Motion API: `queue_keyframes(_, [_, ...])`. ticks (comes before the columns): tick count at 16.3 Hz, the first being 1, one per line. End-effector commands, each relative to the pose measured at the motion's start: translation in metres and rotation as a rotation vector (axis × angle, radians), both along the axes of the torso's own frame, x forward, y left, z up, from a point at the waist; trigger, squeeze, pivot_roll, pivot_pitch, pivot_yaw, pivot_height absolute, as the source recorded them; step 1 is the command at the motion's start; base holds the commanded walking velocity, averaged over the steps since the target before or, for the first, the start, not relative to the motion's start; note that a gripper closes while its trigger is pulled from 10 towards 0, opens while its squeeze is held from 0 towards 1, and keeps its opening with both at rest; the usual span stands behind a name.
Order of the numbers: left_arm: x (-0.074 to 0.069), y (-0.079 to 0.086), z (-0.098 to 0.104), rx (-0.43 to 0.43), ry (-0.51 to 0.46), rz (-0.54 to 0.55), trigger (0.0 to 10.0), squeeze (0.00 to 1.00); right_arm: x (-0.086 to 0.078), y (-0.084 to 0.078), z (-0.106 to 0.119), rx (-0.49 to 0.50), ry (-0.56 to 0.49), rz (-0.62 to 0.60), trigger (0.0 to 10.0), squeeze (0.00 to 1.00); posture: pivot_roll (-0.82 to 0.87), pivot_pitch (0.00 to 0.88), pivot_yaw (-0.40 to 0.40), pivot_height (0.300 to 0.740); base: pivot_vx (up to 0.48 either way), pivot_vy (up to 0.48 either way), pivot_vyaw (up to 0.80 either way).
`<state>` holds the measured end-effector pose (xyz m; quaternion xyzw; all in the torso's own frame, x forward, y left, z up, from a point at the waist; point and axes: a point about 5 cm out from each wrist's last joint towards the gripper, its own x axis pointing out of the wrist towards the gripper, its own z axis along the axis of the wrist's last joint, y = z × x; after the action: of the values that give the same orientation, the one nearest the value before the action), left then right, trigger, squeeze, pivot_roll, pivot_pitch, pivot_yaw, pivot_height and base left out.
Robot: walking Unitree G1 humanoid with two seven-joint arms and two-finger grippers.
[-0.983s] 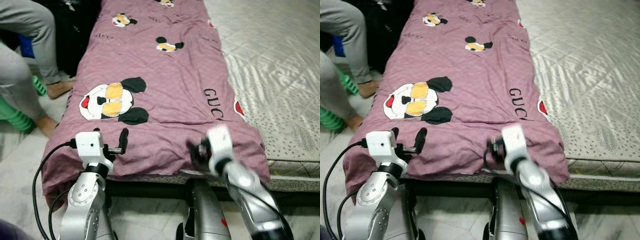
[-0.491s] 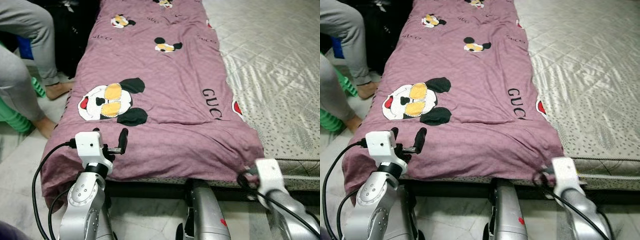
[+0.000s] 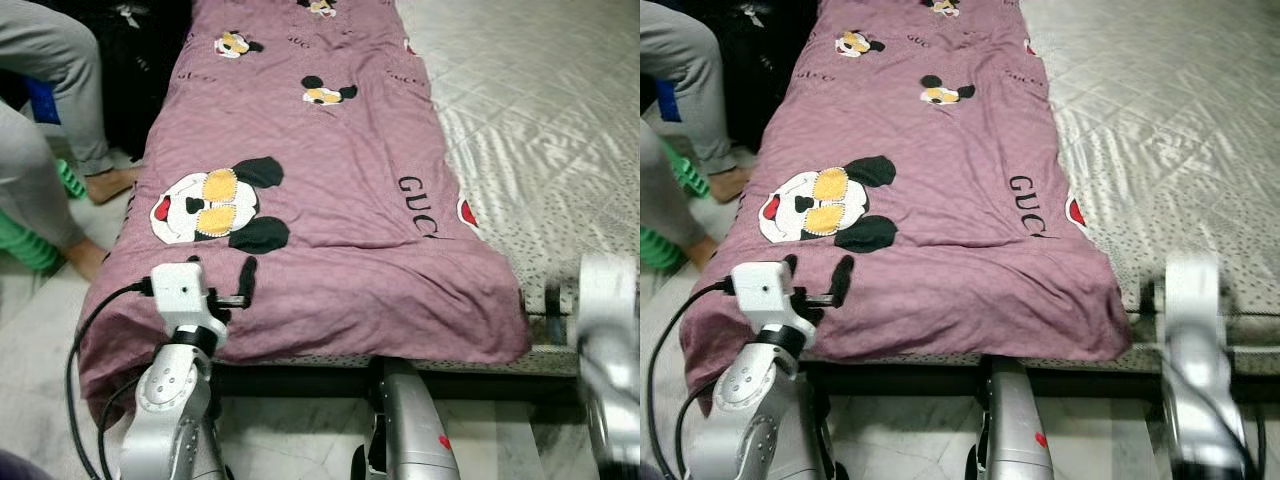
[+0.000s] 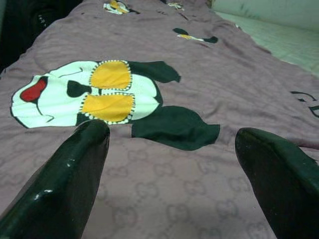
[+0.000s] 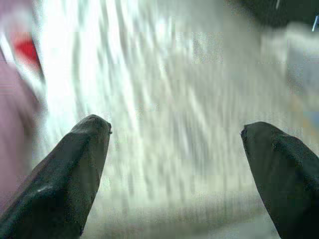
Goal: Clean up the room
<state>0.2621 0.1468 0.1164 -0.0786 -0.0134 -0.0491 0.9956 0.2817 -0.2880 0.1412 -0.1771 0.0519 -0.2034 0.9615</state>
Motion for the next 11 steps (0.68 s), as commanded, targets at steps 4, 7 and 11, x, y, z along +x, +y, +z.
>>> queue_keyframes(4, [-0.002, 0.004, 0.001, 0.014, 0.003, 0.013, 10.0, 0.00, 0.032, 0.059, 0.028, 0.160, -0.162, 0.232, 10.0, 1.00, -0.01, 0.138, -0.041, 0.501, 0.000, 0.000, 0.00])
queue_keyframes(7, [0.002, 0.002, 0.006, 0.011, -0.011, 0.009, 10.0, 0.00, 0.044, 0.127, -0.013, 0.259, 0.053, 0.523, 10.0, 0.95, 0.03, 0.150, -0.040, 0.501, 0.000, 0.000, 0.00])
queue_keyframes(11, [0.004, 0.000, 0.010, 0.007, -0.023, 0.001, 10.0, 0.00, 0.065, 0.194, -0.037, 0.443, 0.207, 0.583, 10.0, 0.95, 0.05, 0.160, -0.036, 0.501, 0.000, 0.000, 0.00])
